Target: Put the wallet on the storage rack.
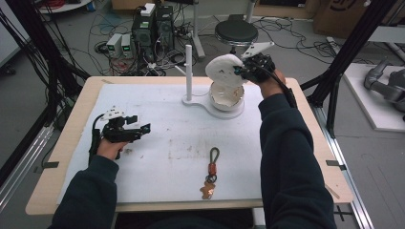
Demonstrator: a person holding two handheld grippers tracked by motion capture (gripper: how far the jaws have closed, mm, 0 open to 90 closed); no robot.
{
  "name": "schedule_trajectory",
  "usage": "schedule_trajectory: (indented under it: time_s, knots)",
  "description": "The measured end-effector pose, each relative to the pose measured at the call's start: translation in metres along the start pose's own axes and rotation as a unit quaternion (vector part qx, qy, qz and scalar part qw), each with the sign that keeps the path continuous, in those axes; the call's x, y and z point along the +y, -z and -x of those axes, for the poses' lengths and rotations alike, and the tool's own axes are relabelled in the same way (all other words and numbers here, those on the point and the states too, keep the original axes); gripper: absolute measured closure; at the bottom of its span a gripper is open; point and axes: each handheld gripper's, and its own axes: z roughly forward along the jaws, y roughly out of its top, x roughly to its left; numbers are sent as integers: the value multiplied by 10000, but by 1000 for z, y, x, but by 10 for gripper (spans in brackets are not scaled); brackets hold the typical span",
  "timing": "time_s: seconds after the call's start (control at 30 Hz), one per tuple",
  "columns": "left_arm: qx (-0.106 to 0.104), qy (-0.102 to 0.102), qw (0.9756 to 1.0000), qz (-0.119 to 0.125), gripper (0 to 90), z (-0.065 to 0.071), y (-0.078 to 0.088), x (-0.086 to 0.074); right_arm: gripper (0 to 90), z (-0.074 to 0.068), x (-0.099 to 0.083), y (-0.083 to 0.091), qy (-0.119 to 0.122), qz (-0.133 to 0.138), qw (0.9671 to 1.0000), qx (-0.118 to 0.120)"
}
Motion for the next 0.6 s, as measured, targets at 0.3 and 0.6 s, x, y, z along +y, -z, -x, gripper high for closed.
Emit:
schedule_trajectory:
  time_s: [0.3, 0.6]
  knots:
    - [6, 36, 10000, -39, 241, 0, 0, -1, 754, -12, -19, -20, 686, -710, 9948, -264]
    - [-30, 68, 10000, -54, 241, 0, -1, -1, 755, -32, -21, -38, 1522, -1024, 9818, -500]
